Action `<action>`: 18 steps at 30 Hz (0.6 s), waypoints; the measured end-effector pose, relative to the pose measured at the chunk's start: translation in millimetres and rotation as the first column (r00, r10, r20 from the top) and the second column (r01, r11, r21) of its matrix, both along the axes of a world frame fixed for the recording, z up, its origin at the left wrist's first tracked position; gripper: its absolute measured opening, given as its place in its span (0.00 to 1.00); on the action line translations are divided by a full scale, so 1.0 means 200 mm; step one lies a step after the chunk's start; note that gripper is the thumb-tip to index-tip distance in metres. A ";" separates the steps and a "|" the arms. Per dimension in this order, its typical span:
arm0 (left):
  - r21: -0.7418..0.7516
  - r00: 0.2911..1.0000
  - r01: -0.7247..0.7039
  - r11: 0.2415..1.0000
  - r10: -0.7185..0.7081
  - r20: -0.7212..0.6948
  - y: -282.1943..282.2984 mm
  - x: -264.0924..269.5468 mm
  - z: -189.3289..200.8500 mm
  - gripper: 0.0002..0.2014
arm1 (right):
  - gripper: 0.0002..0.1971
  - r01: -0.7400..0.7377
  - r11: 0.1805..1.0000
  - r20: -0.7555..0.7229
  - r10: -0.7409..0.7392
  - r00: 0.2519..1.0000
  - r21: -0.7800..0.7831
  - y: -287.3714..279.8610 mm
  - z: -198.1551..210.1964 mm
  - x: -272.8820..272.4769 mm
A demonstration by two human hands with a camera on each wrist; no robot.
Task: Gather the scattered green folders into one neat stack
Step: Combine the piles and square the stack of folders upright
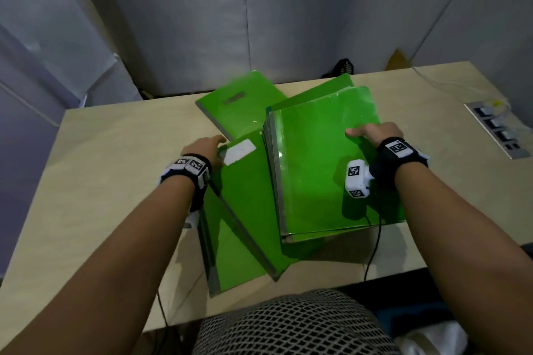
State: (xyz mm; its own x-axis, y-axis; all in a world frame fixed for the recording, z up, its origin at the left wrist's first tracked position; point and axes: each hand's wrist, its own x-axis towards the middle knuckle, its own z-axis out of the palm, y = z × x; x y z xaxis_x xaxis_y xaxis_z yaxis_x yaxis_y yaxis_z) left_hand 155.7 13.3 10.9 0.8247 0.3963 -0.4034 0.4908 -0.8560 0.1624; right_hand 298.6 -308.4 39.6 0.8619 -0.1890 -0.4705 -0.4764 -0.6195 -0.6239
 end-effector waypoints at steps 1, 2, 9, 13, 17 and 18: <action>0.061 0.998 -0.048 0.997 0.044 0.055 0.00 -0.02 -0.02 0.30 | 0.38 0.005 1.000 -0.008 -0.005 1.000 -0.004 -0.01 -0.01 0.00; 0.073 0.987 -0.147 0.986 0.142 0.077 0.01 -0.06 -0.07 0.30 | 0.38 0.018 1.000 -0.021 -0.018 1.000 -0.004 -0.01 -0.02 -0.01; -0.190 0.721 -0.693 0.695 0.665 -0.194 -0.05 -0.27 -0.27 0.61 | 0.39 0.087 0.995 -0.074 -0.084 0.994 0.043 0.00 -0.08 -0.04; -0.189 0.688 -0.724 0.664 0.714 -0.127 -0.11 -0.24 -0.25 0.59 | 0.38 0.102 0.992 -0.089 -0.095 0.991 0.081 0.00 -0.11 -0.04; -0.291 0.625 -0.768 0.571 0.766 -0.148 -0.14 -0.27 -0.27 0.61 | 0.42 0.102 0.991 -0.140 -0.088 0.986 0.090 -0.01 -0.14 -0.07; -0.274 0.625 -0.769 0.577 0.768 -0.138 -0.15 -0.28 -0.28 0.61 | 0.45 0.106 0.989 -0.160 -0.090 0.983 0.099 -0.01 -0.15 -0.08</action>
